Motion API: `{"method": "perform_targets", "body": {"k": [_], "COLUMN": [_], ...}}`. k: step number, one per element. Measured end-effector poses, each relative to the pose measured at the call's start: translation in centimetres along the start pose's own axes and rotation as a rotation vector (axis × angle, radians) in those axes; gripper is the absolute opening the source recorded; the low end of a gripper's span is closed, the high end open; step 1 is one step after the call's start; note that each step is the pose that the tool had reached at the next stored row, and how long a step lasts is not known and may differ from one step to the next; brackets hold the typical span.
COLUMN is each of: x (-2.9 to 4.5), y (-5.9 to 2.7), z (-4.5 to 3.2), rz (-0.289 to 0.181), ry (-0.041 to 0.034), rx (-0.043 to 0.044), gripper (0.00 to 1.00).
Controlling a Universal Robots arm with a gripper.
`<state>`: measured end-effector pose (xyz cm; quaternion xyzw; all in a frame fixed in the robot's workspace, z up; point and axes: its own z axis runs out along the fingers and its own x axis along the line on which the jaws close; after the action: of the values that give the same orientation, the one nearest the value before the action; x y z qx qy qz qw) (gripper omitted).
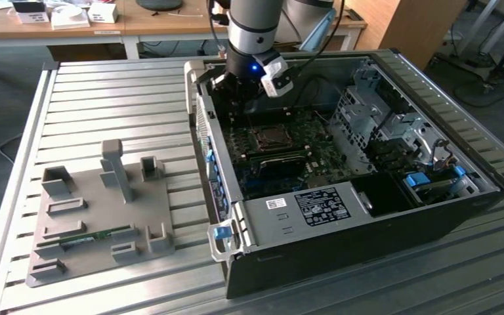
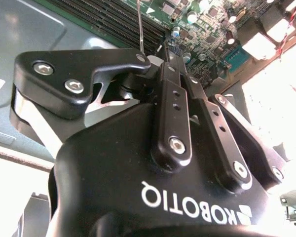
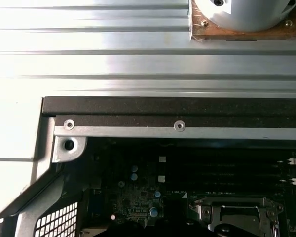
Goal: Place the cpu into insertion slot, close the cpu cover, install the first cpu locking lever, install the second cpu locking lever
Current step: 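Install the first cpu locking lever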
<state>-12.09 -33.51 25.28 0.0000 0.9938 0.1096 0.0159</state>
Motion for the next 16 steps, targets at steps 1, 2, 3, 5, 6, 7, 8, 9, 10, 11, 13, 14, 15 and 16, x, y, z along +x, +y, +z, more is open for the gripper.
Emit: {"method": "perform_targets", "body": {"k": [1,2,3,5,6,7,8,9,10,11,13,14,15,16], "x": [0.0,-0.01,-0.02,-0.09,-0.18,-0.3,-0.43,-0.58,-0.73,-0.89,-1.19,-1.35,-1.51,-1.69], "y": [0.0,0.0,0.0,0.01,0.0,0.0,0.0,0.0,0.0,-0.01,-0.01,-0.01,-0.01,-0.01], "z": [0.0,0.0,0.0,0.01,0.02,0.02,0.02,0.03,0.04,0.04,0.06,0.07,0.08,0.09], "rz": [0.0,0.0,0.0,0.0,0.0,0.001,0.0,0.0,0.001,0.001,0.001,0.001,0.001,0.001], "ry": [0.0,0.0,0.0001,-0.0001,-0.0002,-0.0001,0.0,0.0,0.0,0.0,-0.0001,-0.0001,-0.0001,-0.0001], "rx": [-0.0041,-0.0078,-0.0105,-0.0147,-0.0157,-0.0163,-0.0167,-0.0169,-0.0173,-0.0175,-0.0181,-0.0183,-0.0185,-0.0187], "gripper": [0.11,0.11,0.11,0.11,0.11,0.11,0.11,0.11,0.11,0.11,0.11,0.11,0.11,0.11]}}
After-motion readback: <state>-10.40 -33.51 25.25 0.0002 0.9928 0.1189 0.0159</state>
